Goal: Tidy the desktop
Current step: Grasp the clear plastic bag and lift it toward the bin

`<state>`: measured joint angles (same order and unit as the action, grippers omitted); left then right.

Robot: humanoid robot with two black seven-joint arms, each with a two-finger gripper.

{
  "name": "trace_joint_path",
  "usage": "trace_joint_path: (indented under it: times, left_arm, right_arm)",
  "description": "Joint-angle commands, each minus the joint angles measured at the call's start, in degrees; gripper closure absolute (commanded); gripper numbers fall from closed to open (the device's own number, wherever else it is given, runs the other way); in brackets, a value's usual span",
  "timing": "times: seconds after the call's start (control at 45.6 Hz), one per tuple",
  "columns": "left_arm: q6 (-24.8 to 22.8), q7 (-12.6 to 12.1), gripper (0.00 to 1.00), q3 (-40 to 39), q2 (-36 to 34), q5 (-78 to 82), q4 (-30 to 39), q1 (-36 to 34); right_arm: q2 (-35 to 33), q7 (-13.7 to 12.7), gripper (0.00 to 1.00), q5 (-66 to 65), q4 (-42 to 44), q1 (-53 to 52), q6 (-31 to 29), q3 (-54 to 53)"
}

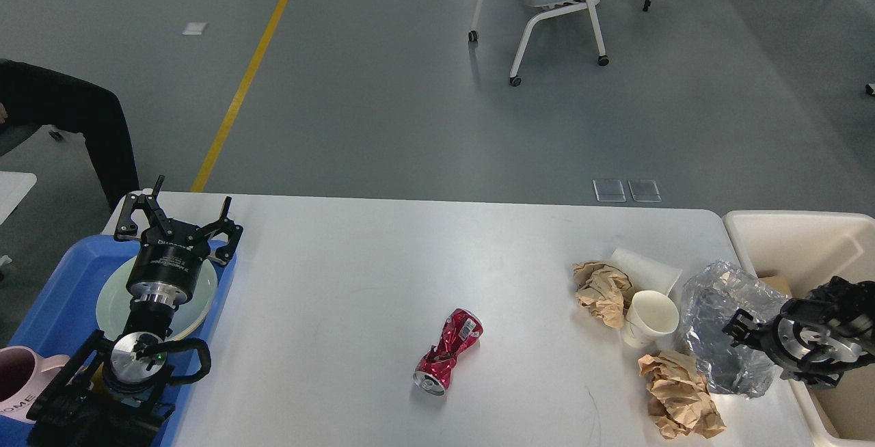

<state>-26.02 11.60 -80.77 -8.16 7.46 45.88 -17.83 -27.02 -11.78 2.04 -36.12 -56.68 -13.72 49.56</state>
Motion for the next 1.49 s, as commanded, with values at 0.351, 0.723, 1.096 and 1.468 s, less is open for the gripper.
trace_joint_path:
  times: [0.351, 0.723, 1.096, 1.468]
  left_arm:
    - [0.0, 0.0, 0.04, 0.0, 0.0, 0.0, 0.0, 0.0]
    - [0.0, 0.0, 0.04, 0.0, 0.0, 0.0, 0.0, 0.1]
    - [0.0, 0.0, 0.04, 0.0, 0.1, 0.0, 0.0, 0.0]
    - [0.0, 0.0, 0.04, 0.0, 0.0, 0.0, 0.0, 0.0]
  right_arm:
    - [-0.1, 0.0, 1.0, 5.2, -0.4, 1.9, 4.0, -0.3]
    - [-3.1, -0.2, 1.0, 5.3, -0.8, 0.1, 2.6, -0.3]
    - [-15.3, -3.7, 1.0, 5.3, -4.1, -15.7, -18.6, 0.6]
    - [-22.7, -7.1, 1.0, 4.5, -14.5, -31.7, -22.6, 11.0]
